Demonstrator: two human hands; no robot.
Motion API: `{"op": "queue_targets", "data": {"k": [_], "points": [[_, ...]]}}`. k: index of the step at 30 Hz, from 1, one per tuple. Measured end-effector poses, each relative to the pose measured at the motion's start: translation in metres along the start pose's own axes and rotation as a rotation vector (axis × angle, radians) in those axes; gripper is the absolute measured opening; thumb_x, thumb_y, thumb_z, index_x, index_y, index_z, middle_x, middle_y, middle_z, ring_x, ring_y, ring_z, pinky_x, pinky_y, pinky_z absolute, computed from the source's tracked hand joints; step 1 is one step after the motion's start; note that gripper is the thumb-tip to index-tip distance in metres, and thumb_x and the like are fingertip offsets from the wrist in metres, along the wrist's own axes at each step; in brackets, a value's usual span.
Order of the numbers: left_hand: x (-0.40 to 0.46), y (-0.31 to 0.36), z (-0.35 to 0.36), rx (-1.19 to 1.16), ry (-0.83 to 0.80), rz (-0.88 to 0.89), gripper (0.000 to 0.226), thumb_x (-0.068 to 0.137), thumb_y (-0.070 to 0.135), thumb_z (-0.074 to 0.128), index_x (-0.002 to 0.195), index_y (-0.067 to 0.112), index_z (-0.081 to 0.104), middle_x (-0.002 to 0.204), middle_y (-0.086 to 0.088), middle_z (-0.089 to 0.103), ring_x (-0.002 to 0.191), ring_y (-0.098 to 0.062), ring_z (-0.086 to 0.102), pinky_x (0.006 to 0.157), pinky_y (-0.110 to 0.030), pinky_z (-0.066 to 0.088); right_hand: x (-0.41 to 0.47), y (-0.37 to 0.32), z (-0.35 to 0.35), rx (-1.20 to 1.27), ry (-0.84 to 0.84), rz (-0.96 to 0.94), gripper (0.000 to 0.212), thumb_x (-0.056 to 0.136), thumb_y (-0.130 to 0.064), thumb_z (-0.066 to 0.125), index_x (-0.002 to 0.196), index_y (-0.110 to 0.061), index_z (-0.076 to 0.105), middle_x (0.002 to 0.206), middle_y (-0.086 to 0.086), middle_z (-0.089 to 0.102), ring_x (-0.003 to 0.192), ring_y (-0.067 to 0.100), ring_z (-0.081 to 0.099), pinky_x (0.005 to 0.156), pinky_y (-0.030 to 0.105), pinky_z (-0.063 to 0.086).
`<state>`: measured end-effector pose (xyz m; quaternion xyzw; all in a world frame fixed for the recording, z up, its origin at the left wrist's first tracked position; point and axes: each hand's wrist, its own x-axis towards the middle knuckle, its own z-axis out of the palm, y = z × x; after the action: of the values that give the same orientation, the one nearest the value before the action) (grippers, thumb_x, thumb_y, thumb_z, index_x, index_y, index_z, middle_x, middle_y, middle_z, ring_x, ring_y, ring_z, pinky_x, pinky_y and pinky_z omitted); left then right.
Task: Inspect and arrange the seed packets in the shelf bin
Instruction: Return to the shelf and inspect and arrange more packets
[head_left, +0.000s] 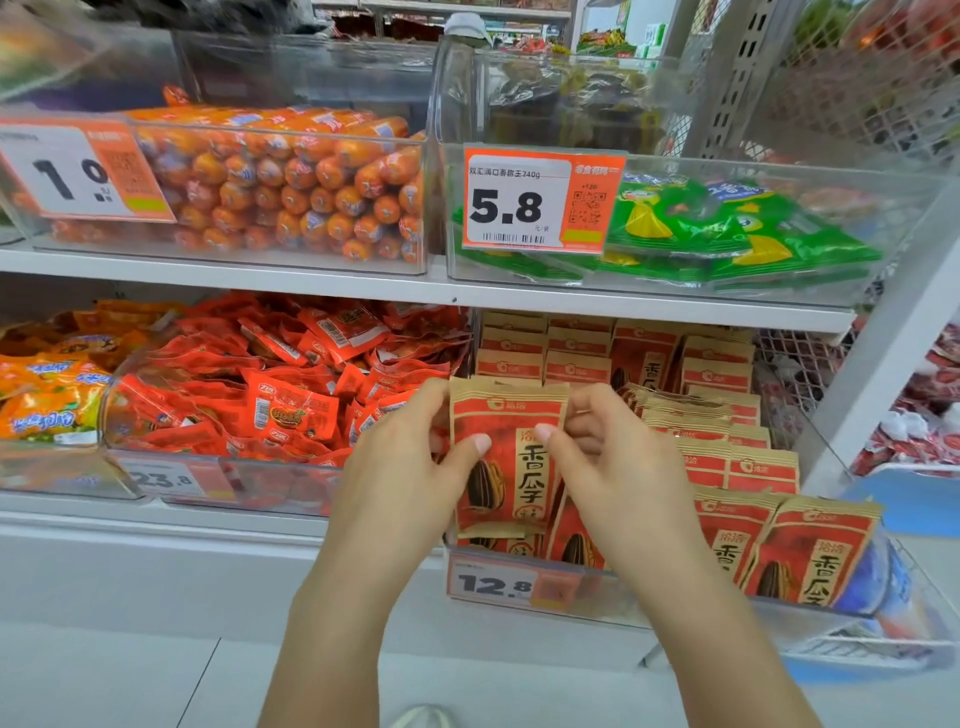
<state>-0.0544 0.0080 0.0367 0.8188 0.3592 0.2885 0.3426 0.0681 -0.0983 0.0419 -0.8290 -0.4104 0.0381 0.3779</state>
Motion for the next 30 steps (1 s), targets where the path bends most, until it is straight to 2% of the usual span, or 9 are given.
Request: {"op": "queue_targets", "data": {"k": [2, 4, 8, 11, 16, 23, 25, 28, 30], "points": [[0.002, 0.000, 0.003, 0.028, 0.004, -0.002, 0.022, 0.088, 0.027, 0.068, 0.107, 0.035, 0.062, 0.096, 0.016, 0.068, 0.095, -0.010, 0.060, 0.084, -0.039, 0.050, -0.001, -0.001, -0.001, -0.128, -0.029, 0.018, 0.019, 0.094, -0.043, 0.057, 0.109, -0.032, 0.054, 0.098, -0.015, 0.066, 0.093, 0.013, 0.063, 0.078, 0.036, 0.052], [0.004, -0.002, 0.008, 0.175, -0.025, 0.002, 0.025, 0.088, 0.030, 0.068, 0.113, 0.032, 0.063, 0.112, 0.013, 0.063, 0.109, -0.013, 0.050, 0.091, -0.031, 0.042, 0.000, 0.001, -0.002, -0.218, -0.084, 0.056, 0.022, 0.093, -0.045, 0.058, 0.109, -0.031, 0.057, 0.103, -0.010, 0.064, 0.095, 0.015, 0.061, 0.077, 0.033, 0.050], [0.007, -0.004, 0.014, 0.356, -0.130, -0.034, 0.045, 0.088, 0.030, 0.070, 0.130, 0.025, 0.056, 0.139, 0.009, 0.043, 0.126, -0.014, 0.036, 0.103, -0.029, 0.035, 0.000, 0.004, 0.001, -0.401, -0.163, 0.034, 0.031, 0.092, -0.045, 0.060, 0.111, -0.021, 0.065, 0.112, -0.004, 0.060, 0.112, 0.017, 0.052, 0.092, 0.030, 0.040], [0.006, 0.000, 0.014, 0.363, -0.083, 0.024, 0.064, 0.084, 0.021, 0.074, 0.139, 0.030, 0.042, 0.150, 0.009, 0.032, 0.138, -0.015, 0.028, 0.112, -0.031, 0.027, 0.002, 0.005, 0.000, -0.417, -0.170, 0.009, 0.030, 0.090, -0.045, 0.061, 0.109, -0.022, 0.068, 0.109, -0.005, 0.061, 0.111, 0.017, 0.051, 0.098, 0.030, 0.037], [0.005, 0.005, 0.023, 0.463, -0.053, 0.129, 0.024, 0.092, 0.024, 0.064, 0.116, 0.029, 0.065, 0.153, 0.013, 0.035, 0.139, -0.014, 0.029, 0.111, -0.034, 0.028, 0.007, 0.008, 0.001, -0.491, -0.205, -0.013, 0.033, 0.090, -0.046, 0.062, 0.118, -0.027, 0.066, 0.118, -0.004, 0.061, 0.118, 0.019, 0.049, 0.112, 0.035, 0.026], [0.013, 0.006, 0.030, 0.597, -0.086, 0.005, 0.031, 0.094, 0.033, 0.058, 0.125, 0.035, 0.061, 0.155, 0.011, 0.033, 0.143, -0.018, 0.025, 0.111, -0.037, 0.030, 0.005, 0.006, 0.017, -0.457, -0.150, -0.127, 0.053, 0.094, -0.032, 0.060, 0.142, -0.027, 0.039, 0.138, -0.001, 0.051, 0.134, 0.021, 0.040, 0.120, 0.038, 0.011], [0.013, 0.006, 0.033, 0.626, -0.085, 0.012, 0.039, 0.094, 0.031, 0.059, 0.132, 0.031, 0.056, 0.156, 0.005, 0.032, 0.144, -0.021, 0.024, 0.115, -0.038, 0.026, 0.001, 0.004, 0.010, -0.340, -0.073, -0.173, 0.045, 0.095, -0.038, 0.057, 0.137, -0.029, 0.046, 0.133, -0.004, 0.055, 0.128, 0.019, 0.047, 0.115, 0.037, 0.024], [0.005, 0.007, 0.035, 0.525, -0.020, 0.127, 0.055, 0.086, 0.023, 0.070, 0.137, 0.024, 0.049, 0.151, 0.001, 0.038, 0.142, -0.023, 0.029, 0.116, -0.038, 0.025, -0.011, 0.008, -0.014, -0.182, -0.030, -0.176, 0.022, 0.096, -0.042, 0.054, 0.114, -0.033, 0.061, 0.106, -0.015, 0.062, 0.097, 0.007, 0.061, 0.085, 0.030, 0.051], [-0.003, 0.015, 0.030, 0.368, 0.063, 0.245, 0.049, 0.083, 0.018, 0.074, 0.128, 0.024, 0.054, 0.129, 0.008, 0.053, 0.122, -0.017, 0.048, 0.098, -0.027, 0.037, -0.022, 0.022, -0.032, -0.214, -0.123, -0.160, 0.018, 0.095, -0.044, 0.052, 0.102, -0.033, 0.065, 0.090, -0.018, 0.063, 0.083, 0.004, 0.062, 0.075, 0.030, 0.053]]}}
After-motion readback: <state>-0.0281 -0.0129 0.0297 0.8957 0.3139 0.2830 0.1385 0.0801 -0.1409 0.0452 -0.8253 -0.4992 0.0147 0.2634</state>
